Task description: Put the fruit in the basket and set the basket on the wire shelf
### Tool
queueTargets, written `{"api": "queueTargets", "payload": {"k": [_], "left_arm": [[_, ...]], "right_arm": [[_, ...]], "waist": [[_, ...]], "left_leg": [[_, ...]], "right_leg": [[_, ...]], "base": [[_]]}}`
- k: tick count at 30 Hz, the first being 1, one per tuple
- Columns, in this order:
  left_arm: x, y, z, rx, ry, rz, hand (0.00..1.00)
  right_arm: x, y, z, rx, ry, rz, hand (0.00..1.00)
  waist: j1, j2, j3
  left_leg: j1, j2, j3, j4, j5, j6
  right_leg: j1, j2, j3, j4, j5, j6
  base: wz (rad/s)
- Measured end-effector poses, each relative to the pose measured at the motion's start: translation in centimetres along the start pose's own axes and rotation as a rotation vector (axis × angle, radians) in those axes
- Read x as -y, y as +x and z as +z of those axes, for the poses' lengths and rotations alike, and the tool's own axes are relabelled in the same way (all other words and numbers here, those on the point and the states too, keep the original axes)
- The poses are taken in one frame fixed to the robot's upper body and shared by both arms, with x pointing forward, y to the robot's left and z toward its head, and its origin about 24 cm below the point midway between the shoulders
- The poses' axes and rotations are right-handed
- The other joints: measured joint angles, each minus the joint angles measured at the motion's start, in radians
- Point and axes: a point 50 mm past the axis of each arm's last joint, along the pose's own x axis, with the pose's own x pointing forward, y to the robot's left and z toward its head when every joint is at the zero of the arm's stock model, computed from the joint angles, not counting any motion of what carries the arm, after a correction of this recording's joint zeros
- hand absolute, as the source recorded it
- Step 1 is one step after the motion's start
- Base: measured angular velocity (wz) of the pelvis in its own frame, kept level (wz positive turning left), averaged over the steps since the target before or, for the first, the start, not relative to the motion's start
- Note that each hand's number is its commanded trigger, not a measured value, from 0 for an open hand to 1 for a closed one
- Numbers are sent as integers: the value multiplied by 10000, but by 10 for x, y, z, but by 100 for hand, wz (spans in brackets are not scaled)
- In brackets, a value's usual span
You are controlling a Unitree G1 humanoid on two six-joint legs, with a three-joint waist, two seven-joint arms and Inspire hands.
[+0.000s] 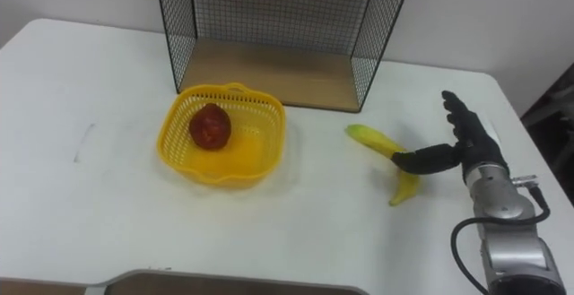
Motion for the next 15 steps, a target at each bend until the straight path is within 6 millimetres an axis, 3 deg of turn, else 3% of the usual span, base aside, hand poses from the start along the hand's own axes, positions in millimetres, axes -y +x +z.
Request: {"api": "queueTargets", "payload": {"k": [15], "left_arm": [[1, 0, -3, -69, 4, -39, 0]], "right_arm": [[-7, 3, 3, -21, -203, 701, 0]], "waist": [[57, 43, 27]], "left_leg": [[21, -6, -47, -42, 0, 0]], "right_leg": [[40, -13, -109, -23, 0, 1]], "base": [[0]]}}
